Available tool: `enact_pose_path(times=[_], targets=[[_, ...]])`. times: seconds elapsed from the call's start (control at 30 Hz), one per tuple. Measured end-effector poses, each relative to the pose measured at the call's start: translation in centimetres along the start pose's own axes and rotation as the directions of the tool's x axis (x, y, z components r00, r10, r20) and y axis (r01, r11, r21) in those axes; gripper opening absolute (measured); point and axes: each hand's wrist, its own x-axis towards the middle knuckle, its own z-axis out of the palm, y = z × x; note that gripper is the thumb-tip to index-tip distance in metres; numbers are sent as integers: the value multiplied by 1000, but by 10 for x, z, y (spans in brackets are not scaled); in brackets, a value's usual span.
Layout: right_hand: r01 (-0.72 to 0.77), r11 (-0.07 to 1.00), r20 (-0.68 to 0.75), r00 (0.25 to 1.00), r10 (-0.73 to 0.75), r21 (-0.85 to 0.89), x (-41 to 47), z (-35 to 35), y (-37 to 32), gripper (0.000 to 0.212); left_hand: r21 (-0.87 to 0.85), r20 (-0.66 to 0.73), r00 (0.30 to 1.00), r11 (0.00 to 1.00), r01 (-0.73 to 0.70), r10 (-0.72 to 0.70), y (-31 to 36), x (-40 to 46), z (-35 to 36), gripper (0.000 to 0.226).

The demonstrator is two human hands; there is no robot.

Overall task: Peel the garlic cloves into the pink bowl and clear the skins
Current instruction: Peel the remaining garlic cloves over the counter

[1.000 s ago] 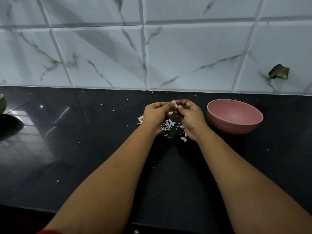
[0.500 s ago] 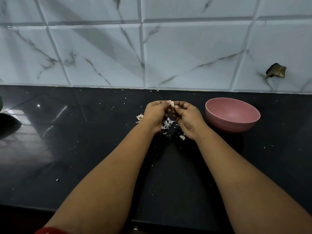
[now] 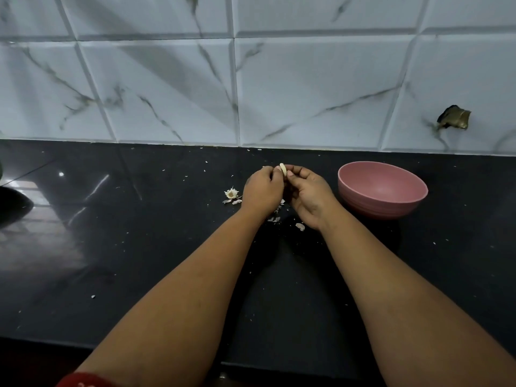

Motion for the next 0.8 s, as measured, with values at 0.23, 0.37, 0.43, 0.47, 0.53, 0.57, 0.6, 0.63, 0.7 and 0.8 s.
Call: enact_pose_path(times=[0.23,0.37,0.43,0.47,0.53,0.57,0.6,0.63,0.7,0.8], targets=[[-51,998,-89,995,53,26,2,-5,-4,24,186,-114,993,982,38,-17,-9,7,-13,36],[-44,999,-105,993,45,11,3,-6,-5,26,485,78,992,873,52,-103,-14,4,-8,16],[-41,999,-116,992,41,1,4,-6,-4,27,458,37,997,888,41,-65,-13,4,-10,11],[-37,999,-120,992,37,3,4,-6,-3,27,421,12,999,906,42,-52,-11,4,-12,22],[-27,1000,-126,992,27,4,5,-6,-4,27,344,-36,999,939,9,4,-8,6,-16,34],[-25,1000,-130,991,25,1,4,-7,-4,27,293,-41,999,956,-22,36,-7,5,-16,31],[-23,1000,-131,991,22,0,4,-7,-4,27,220,-34,997,974,-60,69,-7,5,-14,26],[-20,1000,-124,992,20,5,4,-7,-4,27,118,-22,995,989,-90,94,-7,5,-12,23],[-14,1000,-101,995,15,16,5,-7,-3,26,-65,7,993,991,-114,114,-6,2,-8,23],[-6,1000,-72,997,7,14,4,-6,-2,24,-134,-3,988,979,-154,155,-7,2,-4,20]])
